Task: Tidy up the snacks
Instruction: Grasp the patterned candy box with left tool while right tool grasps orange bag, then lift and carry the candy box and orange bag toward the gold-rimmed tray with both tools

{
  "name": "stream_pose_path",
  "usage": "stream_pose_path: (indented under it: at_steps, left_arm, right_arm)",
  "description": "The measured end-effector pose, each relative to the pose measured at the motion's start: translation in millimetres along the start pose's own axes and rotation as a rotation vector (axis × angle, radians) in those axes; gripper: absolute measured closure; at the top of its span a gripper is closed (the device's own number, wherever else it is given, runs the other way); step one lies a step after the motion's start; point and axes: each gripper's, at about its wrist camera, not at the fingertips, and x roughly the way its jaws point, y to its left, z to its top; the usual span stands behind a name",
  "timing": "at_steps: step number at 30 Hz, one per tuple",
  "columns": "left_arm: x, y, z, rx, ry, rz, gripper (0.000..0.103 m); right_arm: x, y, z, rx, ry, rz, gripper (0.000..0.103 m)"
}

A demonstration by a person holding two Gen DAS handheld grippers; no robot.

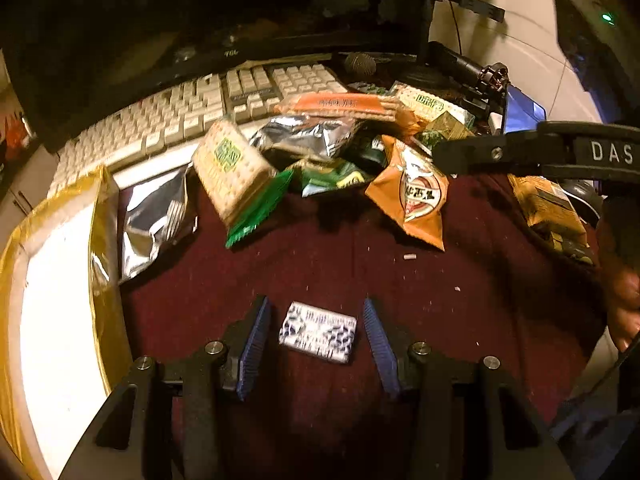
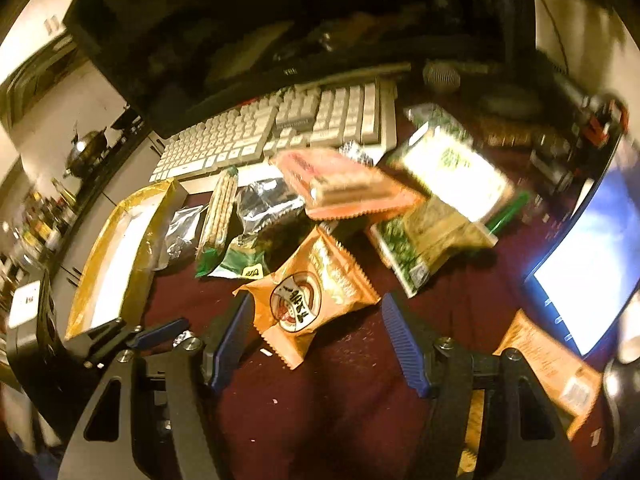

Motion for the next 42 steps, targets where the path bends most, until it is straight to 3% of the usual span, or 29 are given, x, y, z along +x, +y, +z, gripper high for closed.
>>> stream_pose_path:
  at_steps: [1, 6, 12, 17, 21, 23, 28, 42]
  left_arm:
    - [0.3, -1.4, 0.6, 0.006, -0.007, -0.004, 0.068]
    - [-1.4, -4.3, -1.0, 0.026, -0.036, 0.019, 0.068]
    - [-4.0, 5.2, -1.0, -0.012, -0.042, 0.002, 0.069]
    - [-7.1, 8.8, -0.4, -0.021, -0.057, 0.005, 0.069]
    - [-9.0, 12.9, -0.8, -0.032, -0.062, 0.011, 0.069]
    - [-8.4, 14.6, 0.6, -0.038, -0.062, 0.012, 0.069]
    - [-8.9, 16.0, 2.9, -0.048, -0.065, 0.025, 0.069]
    - [-14.0, 15.8, 3.9, -0.056, -0.070, 0.045, 0.069]
  right_arm:
    - [4.5, -2.0, 0.0, 0.024, 0.023, 0.021, 0.037]
    - [22.7, -8.2, 0.6, 0.110, 0.094, 0.075, 0.037]
    - [34.5, 7.2, 11.8, 0.093, 0.089, 0.020, 0.035]
    - [44.8, 33.9, 9.5, -0.064, 0.080, -0.107, 0.035]
    - [47.2, 48.9, -2.4, -0.213, 0.067, -0.225, 0.061]
    - [45.0, 54.2, -8.7, -0.278, 0.058, -0.252, 0.064]
    - [37.6, 68.3, -18.9, -0.417, -0.027, -0.360, 0.067]
    - [25.4, 82.1, -25.6, -0.524, -0.129, -0.475, 0.067]
